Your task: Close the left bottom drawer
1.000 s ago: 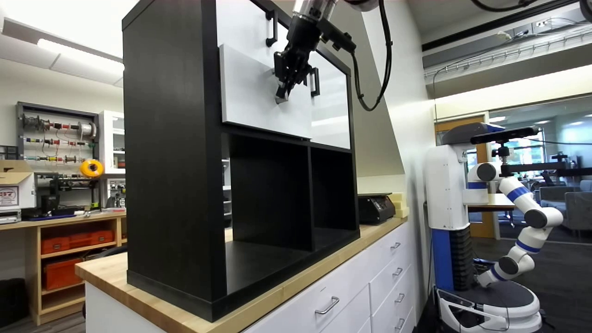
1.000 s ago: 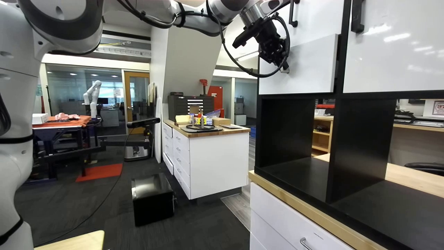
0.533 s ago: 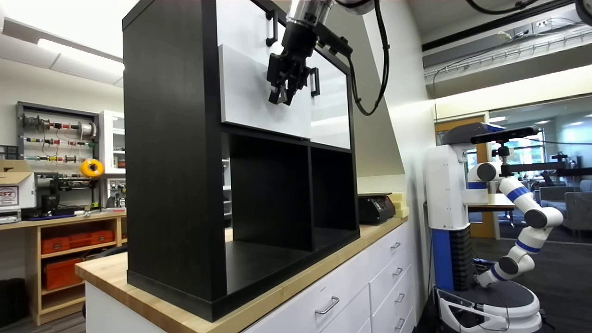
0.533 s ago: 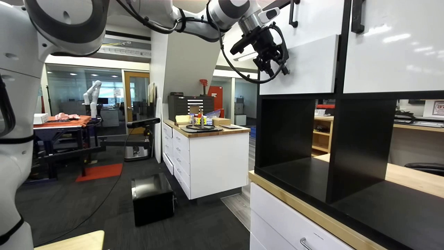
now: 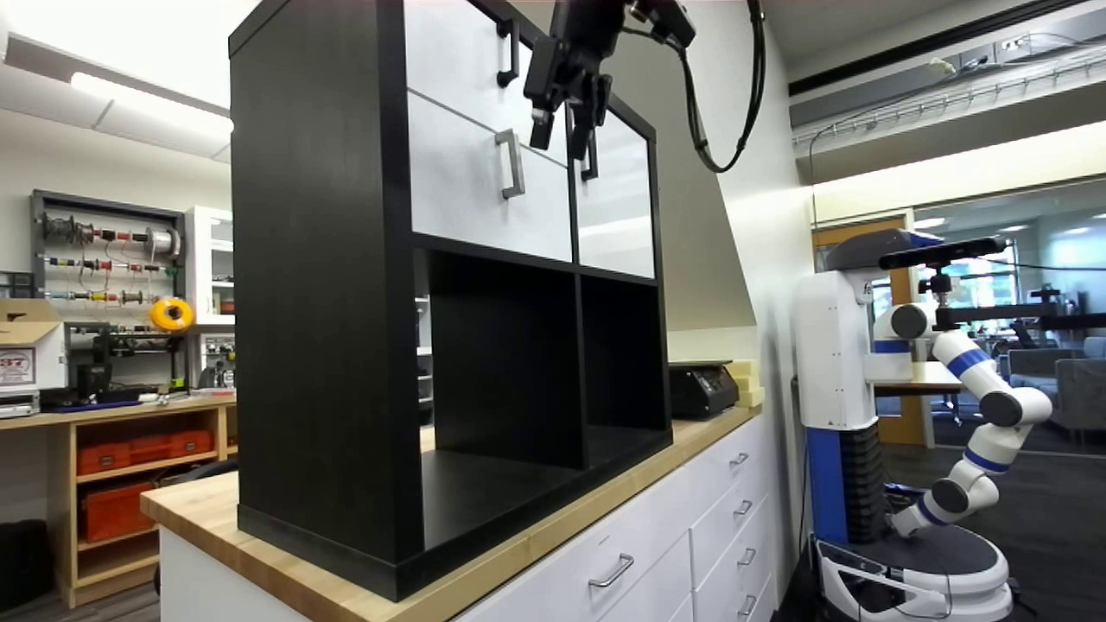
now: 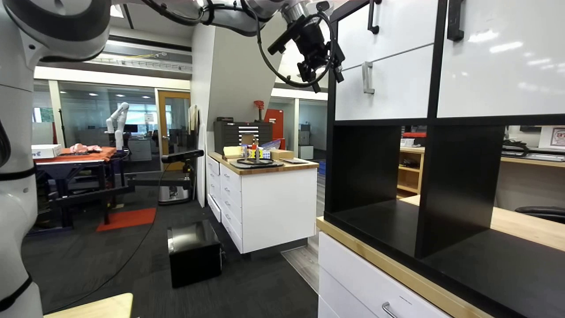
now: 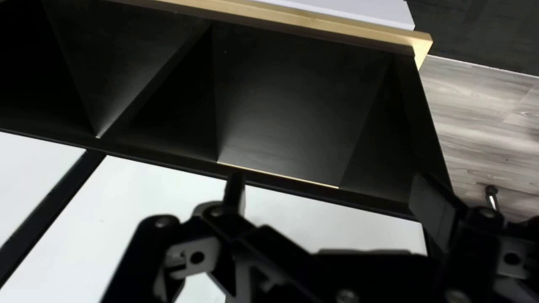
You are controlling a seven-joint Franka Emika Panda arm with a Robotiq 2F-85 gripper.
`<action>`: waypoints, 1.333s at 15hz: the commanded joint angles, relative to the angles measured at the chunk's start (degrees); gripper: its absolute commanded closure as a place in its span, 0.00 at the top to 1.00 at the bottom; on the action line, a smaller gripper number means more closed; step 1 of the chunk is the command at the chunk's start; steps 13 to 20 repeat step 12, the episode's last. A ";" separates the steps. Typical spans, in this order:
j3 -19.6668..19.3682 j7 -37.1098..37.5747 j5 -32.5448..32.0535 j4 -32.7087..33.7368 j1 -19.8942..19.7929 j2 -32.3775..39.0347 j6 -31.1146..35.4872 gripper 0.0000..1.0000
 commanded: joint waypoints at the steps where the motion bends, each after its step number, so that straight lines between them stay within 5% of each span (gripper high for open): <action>1: 0.12 0.35 0.28 -6.40 0.07 -6.76 -5.49 1.00; 10: -1.39 -0.12 6.33 -18.07 -0.79 -16.36 -15.58 1.00; 11: 0.40 -0.09 4.66 -12.82 -1.67 -12.25 -14.93 1.00; 20: 0.23 -0.10 5.09 -14.02 -1.78 -13.02 -15.16 1.00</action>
